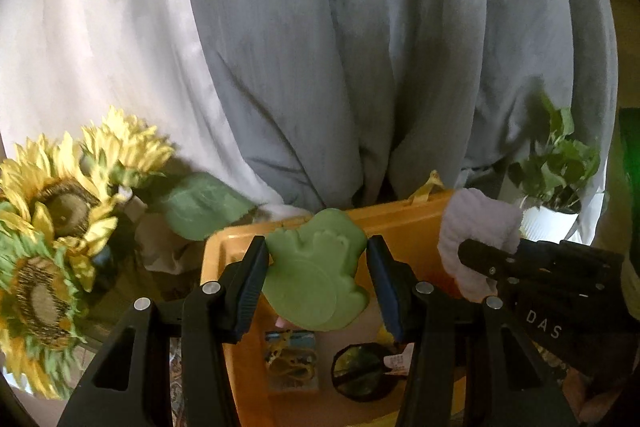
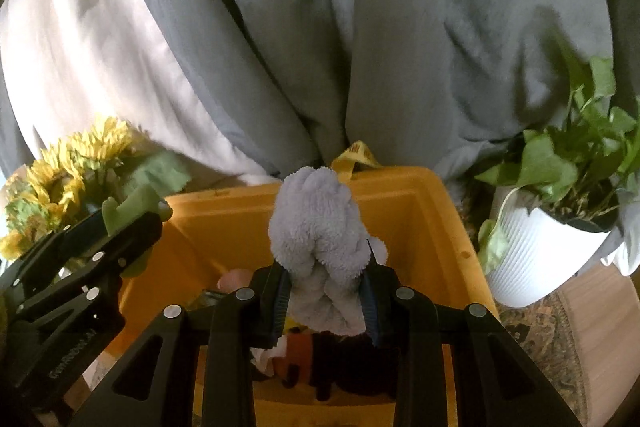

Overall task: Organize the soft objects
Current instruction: 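Lift the foam piece and wristband and carry both over the crate, then open both tools to drop the foam piece and wristband into the crate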

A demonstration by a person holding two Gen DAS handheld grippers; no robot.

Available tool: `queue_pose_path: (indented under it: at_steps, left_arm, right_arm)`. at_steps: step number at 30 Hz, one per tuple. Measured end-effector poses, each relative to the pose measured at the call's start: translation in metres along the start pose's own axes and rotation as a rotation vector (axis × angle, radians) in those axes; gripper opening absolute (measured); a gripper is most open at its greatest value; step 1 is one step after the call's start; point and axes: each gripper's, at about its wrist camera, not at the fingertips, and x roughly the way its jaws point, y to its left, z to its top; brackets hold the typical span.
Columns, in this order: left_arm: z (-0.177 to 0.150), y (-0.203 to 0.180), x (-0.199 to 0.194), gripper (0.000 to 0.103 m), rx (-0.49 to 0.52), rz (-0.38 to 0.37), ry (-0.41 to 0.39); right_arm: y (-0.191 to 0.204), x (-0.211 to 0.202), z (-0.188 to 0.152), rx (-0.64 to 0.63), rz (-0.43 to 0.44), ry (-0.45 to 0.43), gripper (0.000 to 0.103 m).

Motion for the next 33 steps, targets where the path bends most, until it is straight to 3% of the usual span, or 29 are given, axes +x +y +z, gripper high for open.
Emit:
queue_pose_path:
  at_steps: [9,13,20,27,29,33]
  left_arm:
    - [-0.005,0.003,0.026,0.05,-0.011,-0.026,0.1]
    - [-0.005,0.002,0.028,0.06,-0.008,-0.03,0.105]
    - [-0.005,0.003,0.016,0.064,-0.019,-0.02,0.094]
    - [-0.001,0.006,-0.019,0.071,-0.038,0.028,0.051]
    - [0.0,0.004,-0.035,0.072,-0.036,0.05,0.032]
    - [-0.001,0.001,-0.067,0.079,-0.034,0.095,0.003]
  right_arm:
    - [-0.004,0.022,0.0,0.007,0.022,0.087,0.034]
    - [-0.005,0.027,0.0,0.025,0.029,0.111,0.051]
    - [-0.011,0.029,-0.002,0.063,0.027,0.139,0.056]
    - [-0.007,0.0,0.002,0.066,0.013,0.071,0.06]
    - [-0.004,-0.014,0.004,0.052,-0.006,0.041,0.066]
    - [0.0,-0.047,0.002,0.03,-0.05,-0.031,0.07]
